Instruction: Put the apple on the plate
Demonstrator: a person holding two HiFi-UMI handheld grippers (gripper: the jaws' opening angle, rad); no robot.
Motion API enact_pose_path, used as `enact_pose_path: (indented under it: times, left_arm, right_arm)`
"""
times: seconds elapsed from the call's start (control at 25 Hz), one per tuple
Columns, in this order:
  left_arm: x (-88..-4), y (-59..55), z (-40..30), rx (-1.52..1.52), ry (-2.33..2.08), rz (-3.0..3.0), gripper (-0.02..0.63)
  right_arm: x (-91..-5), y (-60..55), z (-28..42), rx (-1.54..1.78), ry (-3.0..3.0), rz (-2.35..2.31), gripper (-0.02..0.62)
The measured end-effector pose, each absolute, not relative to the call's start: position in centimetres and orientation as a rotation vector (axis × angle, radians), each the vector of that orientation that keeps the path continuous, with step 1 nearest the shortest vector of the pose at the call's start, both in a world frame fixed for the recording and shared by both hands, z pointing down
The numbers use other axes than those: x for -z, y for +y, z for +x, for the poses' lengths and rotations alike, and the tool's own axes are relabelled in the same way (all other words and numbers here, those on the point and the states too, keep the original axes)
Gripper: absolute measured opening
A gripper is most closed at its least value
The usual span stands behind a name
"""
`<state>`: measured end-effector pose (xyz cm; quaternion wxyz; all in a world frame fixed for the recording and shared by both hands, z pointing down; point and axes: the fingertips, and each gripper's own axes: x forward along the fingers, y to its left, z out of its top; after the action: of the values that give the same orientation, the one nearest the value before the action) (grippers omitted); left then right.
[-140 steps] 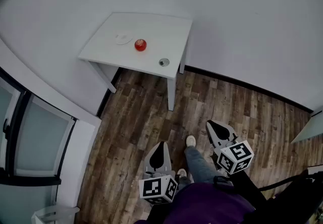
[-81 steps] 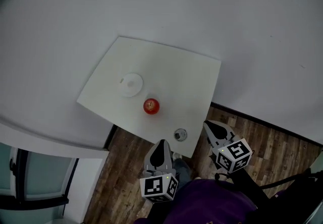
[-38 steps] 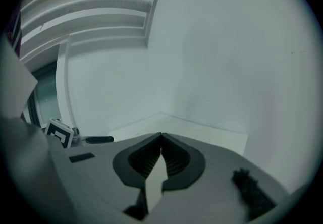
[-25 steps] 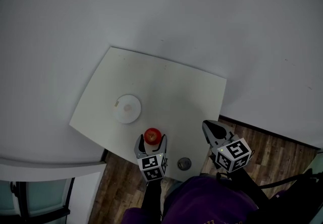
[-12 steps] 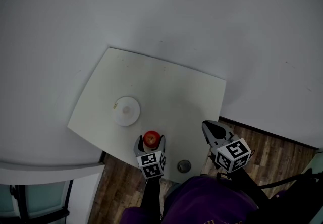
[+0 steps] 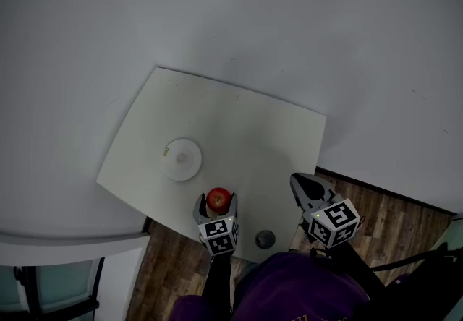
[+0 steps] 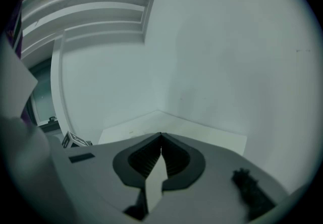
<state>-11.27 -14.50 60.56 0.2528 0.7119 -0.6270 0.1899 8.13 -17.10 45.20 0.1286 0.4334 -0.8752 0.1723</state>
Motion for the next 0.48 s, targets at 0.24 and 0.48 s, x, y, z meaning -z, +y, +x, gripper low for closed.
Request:
enact_pose_path:
  times: [0.24,0.48]
  left_arm:
    - [-59.8,-14.7,-11.9,-0.477,-1.756,1.918,0.393]
    - [-58.2,-15.7,-12.7,-0.431,-1.804,1.93,0.393]
  right_arm:
    - [-45.3,-17.1,8.1,-0.504,-2.539,1.265,0.011]
    - [-45.6,-17.0,7.4,-0.51,-2.544,1.242,0.011]
